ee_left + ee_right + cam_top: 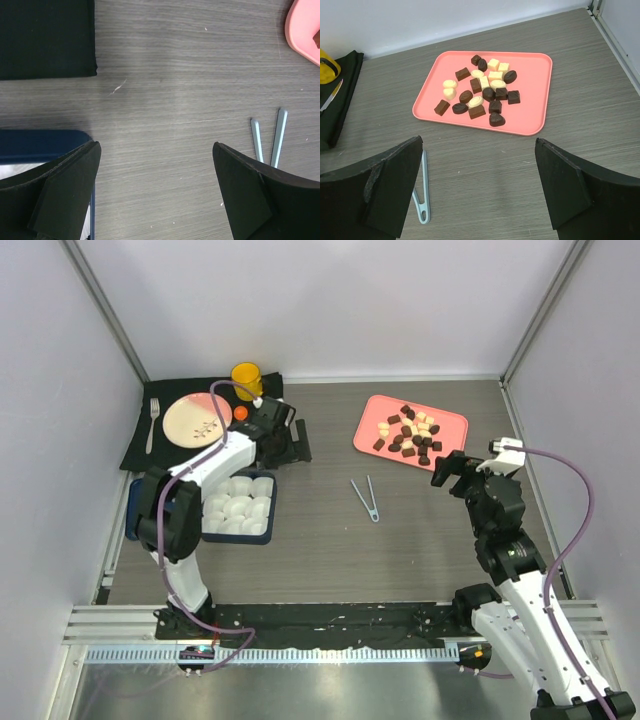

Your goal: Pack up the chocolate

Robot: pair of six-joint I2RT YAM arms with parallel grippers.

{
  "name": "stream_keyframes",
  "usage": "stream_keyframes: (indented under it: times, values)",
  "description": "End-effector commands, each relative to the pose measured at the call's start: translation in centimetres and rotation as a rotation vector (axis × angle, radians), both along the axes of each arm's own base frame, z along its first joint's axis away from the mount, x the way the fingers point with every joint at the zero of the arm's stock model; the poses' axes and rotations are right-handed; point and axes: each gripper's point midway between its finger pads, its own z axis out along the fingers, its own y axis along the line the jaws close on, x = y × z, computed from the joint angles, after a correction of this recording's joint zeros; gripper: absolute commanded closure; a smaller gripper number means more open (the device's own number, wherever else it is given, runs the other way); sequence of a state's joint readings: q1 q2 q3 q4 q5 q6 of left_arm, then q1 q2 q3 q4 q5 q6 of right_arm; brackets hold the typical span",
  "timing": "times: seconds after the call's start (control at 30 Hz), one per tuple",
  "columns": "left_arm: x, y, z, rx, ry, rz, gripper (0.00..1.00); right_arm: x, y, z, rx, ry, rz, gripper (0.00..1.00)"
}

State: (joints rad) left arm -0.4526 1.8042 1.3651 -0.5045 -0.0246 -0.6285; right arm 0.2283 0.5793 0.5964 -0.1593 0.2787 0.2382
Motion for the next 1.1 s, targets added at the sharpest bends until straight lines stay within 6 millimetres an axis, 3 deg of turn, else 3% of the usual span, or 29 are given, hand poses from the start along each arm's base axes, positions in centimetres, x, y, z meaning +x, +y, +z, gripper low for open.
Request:
stream_keyframes:
  times: [0.0, 0.13, 0.27, 0.5, 0.7, 1.07]
  values:
    - [0.6, -0.8, 2.3, 0.0, -0.016, 0.0, 0.0, -0.2, -0.2, 1.8, -0.001, -0.053, -0.011, 0.0]
    - [-0.2, 3.0, 4.0, 0.174, -0.073, 0.128, 0.0, -0.3, 0.0, 1.7, -0.001, -0.052, -0.003, 0.0]
    - [-1.8, 4.5, 3.8, 0.198, -0.05, 0.183, 0.0, -0.3, 0.2, 1.8, -0.002, -0.055, 0.003, 0.0]
    - [-3.2, 3.4, 1.0, 0.179, 0.035, 0.166, 0.0, -0.3, 0.4, 1.8, -0.009, -0.055, 0.007, 0.0]
    - [-2.1, 2.4, -0.4, 0.171, 0.053, 0.152, 0.0, -0.4, 0.6, 2.0, -0.018, -0.059, 0.015, 0.0]
    - [0.5, -1.0, -0.3, 0.135, 0.038, 0.091, 0.0, -0.6, 0.3, 2.2, -0.031, -0.063, 0.006, 0.0]
